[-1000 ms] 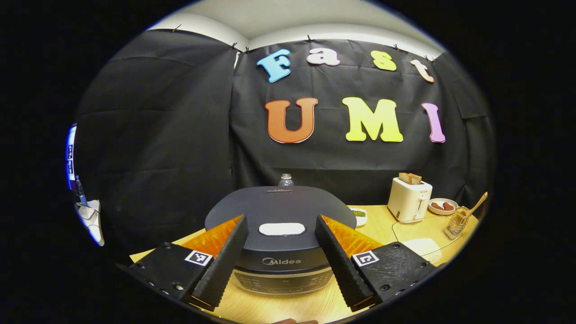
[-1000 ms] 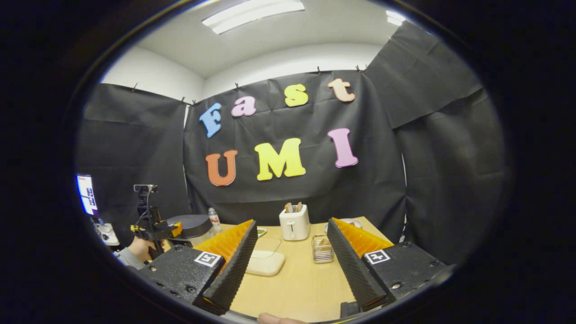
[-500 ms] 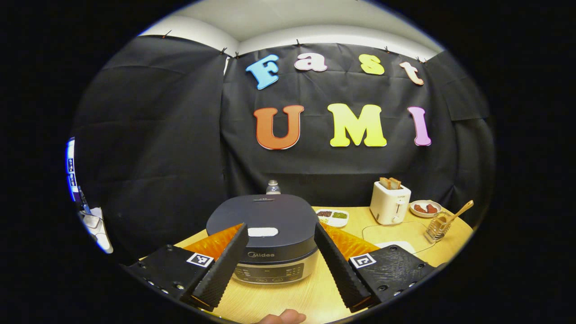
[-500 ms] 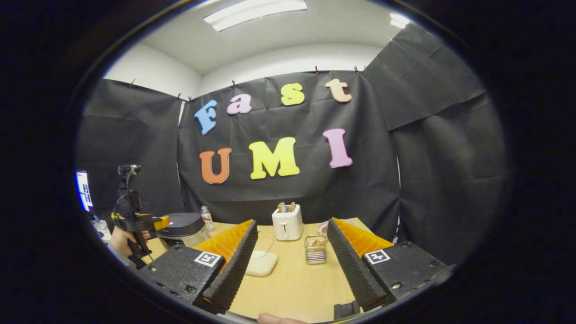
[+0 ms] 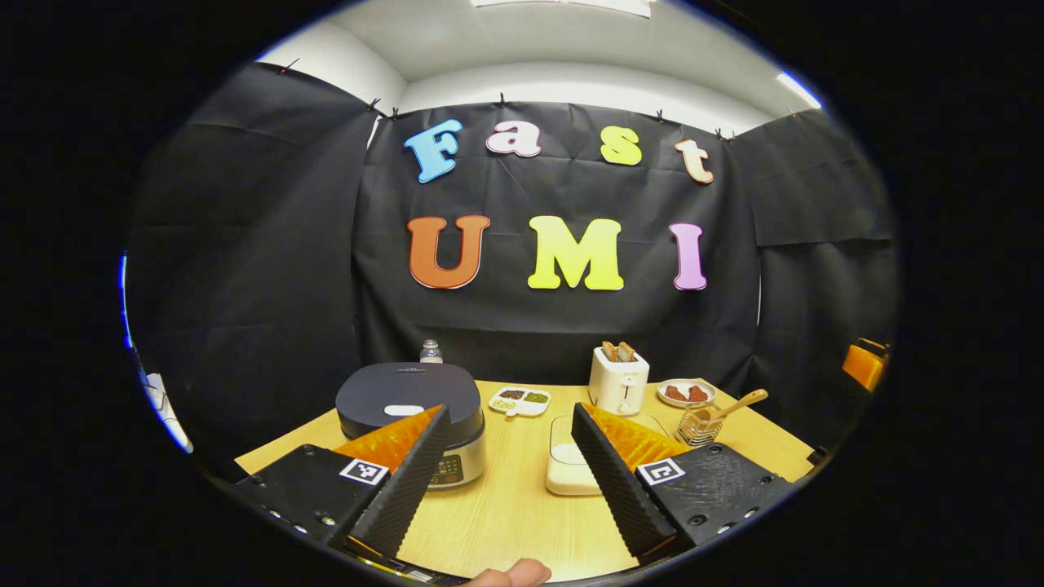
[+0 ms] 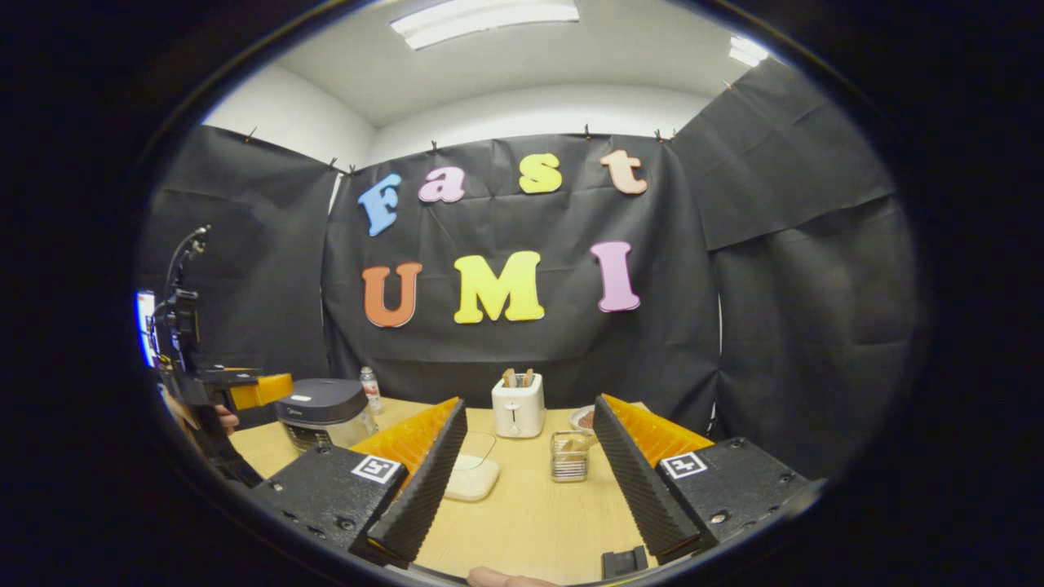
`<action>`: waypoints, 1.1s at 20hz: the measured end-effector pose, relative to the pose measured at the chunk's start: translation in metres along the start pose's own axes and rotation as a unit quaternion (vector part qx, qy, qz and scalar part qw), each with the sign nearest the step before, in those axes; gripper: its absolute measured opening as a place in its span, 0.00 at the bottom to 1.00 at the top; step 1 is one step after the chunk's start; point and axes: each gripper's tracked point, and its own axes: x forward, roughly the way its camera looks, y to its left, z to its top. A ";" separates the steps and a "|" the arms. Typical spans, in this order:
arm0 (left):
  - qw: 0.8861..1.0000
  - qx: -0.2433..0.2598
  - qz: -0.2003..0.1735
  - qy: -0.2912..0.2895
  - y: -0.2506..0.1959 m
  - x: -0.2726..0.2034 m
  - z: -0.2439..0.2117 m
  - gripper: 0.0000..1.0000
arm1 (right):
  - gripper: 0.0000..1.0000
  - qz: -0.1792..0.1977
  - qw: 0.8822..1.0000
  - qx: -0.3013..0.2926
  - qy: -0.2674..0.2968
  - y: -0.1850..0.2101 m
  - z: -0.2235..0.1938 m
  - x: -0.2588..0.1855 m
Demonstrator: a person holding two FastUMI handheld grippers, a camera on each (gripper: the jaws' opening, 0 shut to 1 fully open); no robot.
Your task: Close the left gripper, press the button to open the rice cooker; take a wooden spoon from the chopstick holder with the right hand, scoop a spoonful of rice and pour it into the rice cooker, then put the wooden spoon back into the chopstick holder.
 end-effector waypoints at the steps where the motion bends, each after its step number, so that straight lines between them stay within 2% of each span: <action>1: 1.000 -0.001 -0.003 -0.004 -0.003 -0.009 0.002 0.95 | 1.00 0.000 1.000 -0.003 0.001 0.001 -0.001 0.000; 2: 1.000 0.001 -0.004 -0.007 -0.005 -0.016 0.002 0.95 | 0.94 0.001 1.000 -0.005 0.003 0.003 -0.003 -0.001; 8: 0.999 0.041 0.006 -0.035 -0.019 -0.053 0.012 0.95 | 0.94 0.008 1.000 -0.020 0.015 0.013 -0.009 0.001; 9: 0.998 0.041 0.002 -0.040 -0.024 -0.056 0.014 0.95 | 1.00 0.008 1.000 -0.022 0.016 0.014 -0.010 0.001; 10: 0.998 0.041 -0.003 -0.048 -0.030 -0.061 0.017 0.95 | 0.94 0.009 1.000 -0.024 0.018 0.015 -0.011 0.001; 11: 0.998 0.039 -0.008 -0.056 -0.034 -0.065 0.022 0.95 | 0.94 0.011 0.999 -0.023 0.019 0.017 -0.011 0.001; 12: 0.997 0.039 -0.015 -0.058 -0.039 -0.067 0.022 0.95 | 1.00 0.014 0.999 -0.023 0.019 0.019 -0.011 0.000; 13: 0.998 0.038 -0.020 -0.056 -0.041 -0.068 0.019 0.95 | 0.94 0.016 0.999 -0.024 0.018 0.020 -0.011 0.000; 15: 0.997 0.038 -0.032 -0.054 -0.046 -0.076 0.019 0.96 | 0.94 0.017 0.999 -0.030 0.017 0.022 -0.011 0.000; 16: 0.997 0.039 -0.033 -0.057 -0.048 -0.076 0.019 0.96 | 0.94 0.018 0.999 -0.030 0.018 0.023 -0.012 0.000; 17: 0.997 0.041 -0.031 -0.059 -0.048 -0.078 0.019 0.96 | 1.00 0.020 0.999 -0.030 0.018 0.024 -0.012 0.000; 18: 0.997 0.042 -0.027 -0.064 -0.047 -0.078 0.020 0.96 | 1.00 0.021 0.999 -0.029 0.018 0.025 -0.013 0.000; 19: 0.997 0.045 -0.024 -0.066 -0.047 -0.079 0.021 0.96 | 0.94 0.021 0.999 -0.029 0.019 0.024 -0.014 0.001; 20: 0.996 0.045 -0.021 -0.067 -0.045 -0.078 0.021 0.96 | 0.94 0.020 0.999 -0.029 0.019 0.023 -0.015 0.000; 21: 0.996 0.043 -0.020 -0.070 -0.045 -0.079 0.021 0.96 | 1.00 0.020 0.999 -0.028 0.020 0.022 -0.016 0.001; 22: 0.996 0.039 -0.020 -0.071 -0.045 -0.078 0.022 0.96 | 0.94 0.019 0.999 -0.027 0.022 0.022 -0.017 0.001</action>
